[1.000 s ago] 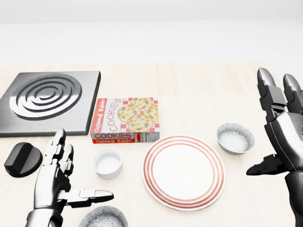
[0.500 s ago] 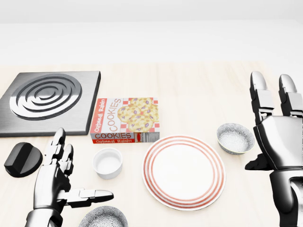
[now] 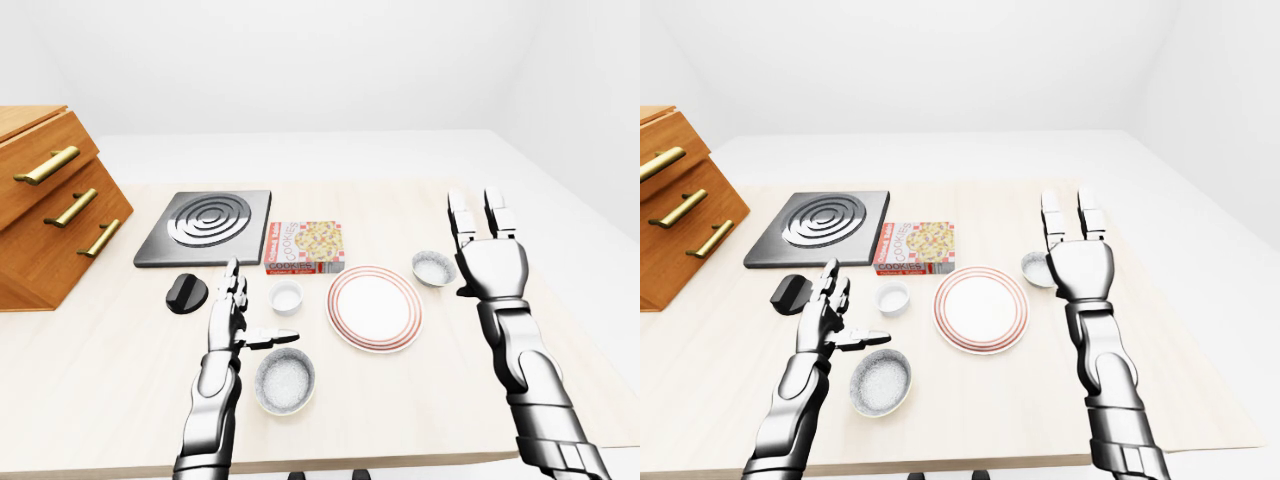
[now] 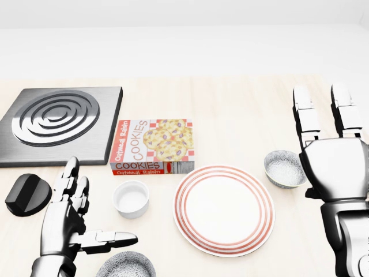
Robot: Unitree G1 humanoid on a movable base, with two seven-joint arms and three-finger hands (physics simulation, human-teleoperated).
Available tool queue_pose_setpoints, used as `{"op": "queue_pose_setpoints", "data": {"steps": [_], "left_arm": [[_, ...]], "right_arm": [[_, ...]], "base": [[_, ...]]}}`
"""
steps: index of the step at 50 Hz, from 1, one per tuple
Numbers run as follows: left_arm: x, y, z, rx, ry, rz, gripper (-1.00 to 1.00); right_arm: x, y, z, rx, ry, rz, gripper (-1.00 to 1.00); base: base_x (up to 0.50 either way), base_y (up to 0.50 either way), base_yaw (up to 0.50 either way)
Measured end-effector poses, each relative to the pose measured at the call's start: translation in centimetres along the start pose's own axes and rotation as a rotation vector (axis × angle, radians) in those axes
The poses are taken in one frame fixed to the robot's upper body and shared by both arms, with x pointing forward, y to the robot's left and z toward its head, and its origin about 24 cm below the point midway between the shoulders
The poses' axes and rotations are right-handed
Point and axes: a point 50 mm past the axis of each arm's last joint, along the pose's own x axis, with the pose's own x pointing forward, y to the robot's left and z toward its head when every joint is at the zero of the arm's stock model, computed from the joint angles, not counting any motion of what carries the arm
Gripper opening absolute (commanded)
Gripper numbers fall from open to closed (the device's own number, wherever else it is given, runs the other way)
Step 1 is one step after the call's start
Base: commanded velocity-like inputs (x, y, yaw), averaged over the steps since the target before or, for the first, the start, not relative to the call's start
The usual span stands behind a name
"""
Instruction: Pick the akita bowl next to the plate and place it on the plate.
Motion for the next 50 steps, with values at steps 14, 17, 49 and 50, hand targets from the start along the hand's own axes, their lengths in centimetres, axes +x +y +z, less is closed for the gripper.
{"op": "queue_pose_setpoints", "data": {"steps": [14,17,49,50], "left_arm": [[0.0,0.1,0.0,-0.008,0.001,0.003,1.0],[0.0,0.1,0.0,-0.01,0.001,0.004,1.0],[0.0,0.2,0.0,-0.025,0.001,0.011,1.0],[0.0,0.2,0.0,-0.026,0.001,0.011,1.0]], "right_arm": [[-0.3,1.6,0.6,0.004,-0.015,0.049,1.0],[-0.4,2.0,0.7,0.014,-0.012,0.064,1.0],[1.9,6.4,-0.5,-0.175,-0.094,0.144,1.0],[1.9,6.5,-0.6,-0.18,-0.095,0.152,1.0]], "base": [[0.0,0.0,0.0],[0.0,0.0,0.0],[0.0,0.0,0.0],[0.0,0.0,0.0]]}}
